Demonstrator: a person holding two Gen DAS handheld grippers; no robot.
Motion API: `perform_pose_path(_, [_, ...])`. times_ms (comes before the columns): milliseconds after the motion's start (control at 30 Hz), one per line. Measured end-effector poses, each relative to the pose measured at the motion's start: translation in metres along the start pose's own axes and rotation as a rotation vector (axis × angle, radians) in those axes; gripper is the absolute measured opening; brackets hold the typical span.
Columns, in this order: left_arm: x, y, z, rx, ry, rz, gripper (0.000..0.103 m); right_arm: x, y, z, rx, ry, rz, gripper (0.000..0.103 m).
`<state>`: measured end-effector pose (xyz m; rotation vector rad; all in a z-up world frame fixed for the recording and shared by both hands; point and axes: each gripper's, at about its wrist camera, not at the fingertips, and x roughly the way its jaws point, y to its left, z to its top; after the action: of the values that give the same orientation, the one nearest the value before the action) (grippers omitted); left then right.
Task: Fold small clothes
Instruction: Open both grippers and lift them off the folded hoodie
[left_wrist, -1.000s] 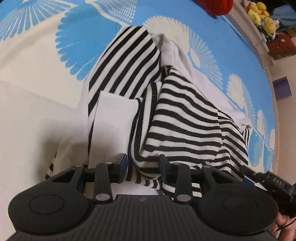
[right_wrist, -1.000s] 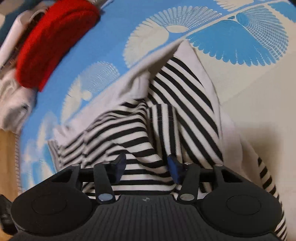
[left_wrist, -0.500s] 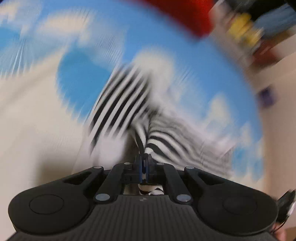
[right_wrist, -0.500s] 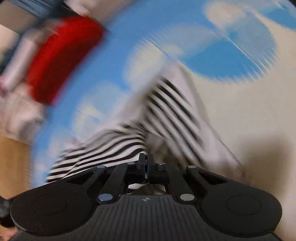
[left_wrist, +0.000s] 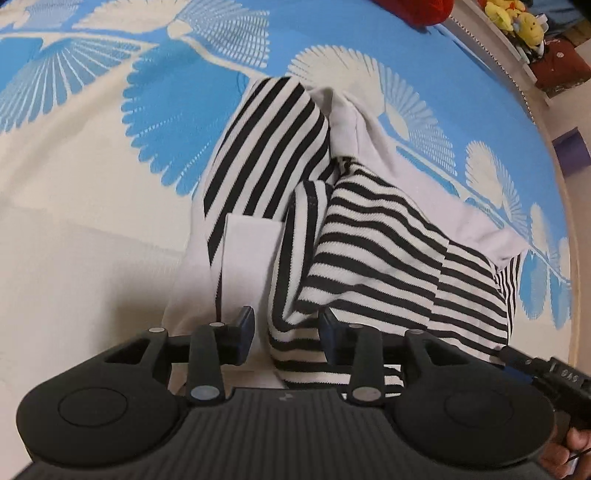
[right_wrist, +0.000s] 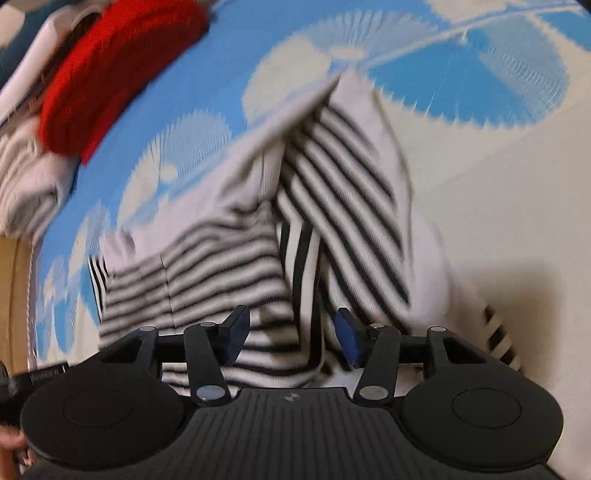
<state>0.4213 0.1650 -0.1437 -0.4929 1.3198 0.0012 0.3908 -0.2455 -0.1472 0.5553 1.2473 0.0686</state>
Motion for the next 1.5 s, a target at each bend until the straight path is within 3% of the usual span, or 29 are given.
perform_pose_path(33, [0.001, 0.002, 0.0, -0.007, -0.002, -0.008, 0.039, 0.003, 0.002, -0.002, -0.009, 0.005, -0.009, 0.046])
perform_pose_path(67, [0.001, 0.002, 0.0, -0.015, -0.008, -0.02, 0.026, 0.004, 0.003, -0.004, -0.017, 0.004, -0.013, 0.026])
perform_pose_path(133, [-0.003, 0.002, 0.0, -0.017, -0.015, -0.053, 0.004, -0.003, 0.004, -0.005, -0.024, -0.005, 0.021, 0.003])
perform_pose_path(333, [-0.034, -0.018, -0.004, 0.067, -0.1, -0.167, 0.003, -0.064, 0.009, 0.017, -0.069, -0.23, 0.108, 0.003])
perform_pose_path(400, [-0.029, -0.02, -0.006, 0.086, -0.072, -0.139, 0.003, -0.062, 0.004, 0.023, -0.081, -0.22, 0.049, 0.003])
perform_pose_path(500, [-0.007, -0.015, -0.009, 0.08, 0.031, -0.015, 0.008, -0.03, -0.008, 0.022, -0.079, -0.058, -0.07, 0.007])
perform_pose_path(533, [-0.005, -0.016, -0.009, 0.097, 0.029, 0.024, 0.009, -0.022, -0.009, 0.02, -0.08, -0.046, -0.124, 0.01])
perform_pose_path(600, [-0.02, -0.022, -0.007, 0.13, -0.058, 0.028, 0.009, -0.025, -0.006, 0.018, -0.093, -0.108, -0.174, 0.011])
perform_pose_path(700, [-0.043, -0.034, -0.006, 0.181, -0.172, -0.071, 0.009, -0.046, 0.01, 0.018, -0.135, -0.223, -0.069, 0.018])
perform_pose_path(767, [-0.038, -0.04, -0.01, 0.195, -0.146, -0.121, 0.009, -0.046, 0.027, 0.015, -0.191, -0.245, 0.024, 0.039])
perform_pose_path(867, [-0.004, -0.039, -0.02, 0.209, -0.012, -0.056, 0.009, -0.021, 0.036, 0.008, -0.216, -0.136, 0.05, 0.043])
perform_pose_path(933, [0.017, -0.034, -0.026, 0.229, 0.068, 0.064, 0.007, 0.011, 0.029, 0.003, -0.203, -0.004, -0.057, 0.042])
perform_pose_path(967, [0.018, -0.03, -0.027, 0.225, 0.059, 0.071, 0.007, 0.021, 0.023, 0.0, -0.196, 0.038, -0.118, 0.039])
perform_pose_path(1000, [0.013, -0.031, -0.027, 0.22, 0.041, 0.058, 0.007, 0.025, 0.018, -0.001, -0.179, 0.039, -0.142, 0.038])
perform_pose_path(1133, [-0.01, -0.042, -0.031, 0.268, -0.075, -0.034, 0.01, 0.013, 0.02, -0.003, -0.218, -0.021, -0.052, 0.04])
perform_pose_path(1167, [-0.003, -0.042, -0.034, 0.268, -0.053, -0.02, 0.012, 0.016, 0.018, -0.005, -0.241, -0.011, -0.068, 0.041])
perform_pose_path(1233, [0.019, -0.037, -0.044, 0.277, 0.06, 0.081, 0.018, 0.023, 0.015, -0.008, -0.241, 0.028, -0.142, 0.04])
perform_pose_path(1267, [0.022, -0.032, -0.05, 0.268, 0.103, 0.127, 0.017, 0.015, 0.012, -0.008, -0.203, 0.01, -0.154, 0.04])
perform_pose_path(1333, [-0.005, -0.033, -0.057, 0.269, 0.029, 0.146, 0.018, -0.02, 0.011, -0.007, -0.14, -0.067, -0.113, 0.04])
perform_pose_path(1500, [-0.102, -0.042, -0.081, 0.305, -0.152, 0.035, 0.021, -0.147, 0.025, -0.02, -0.194, -0.337, 0.001, 0.04])
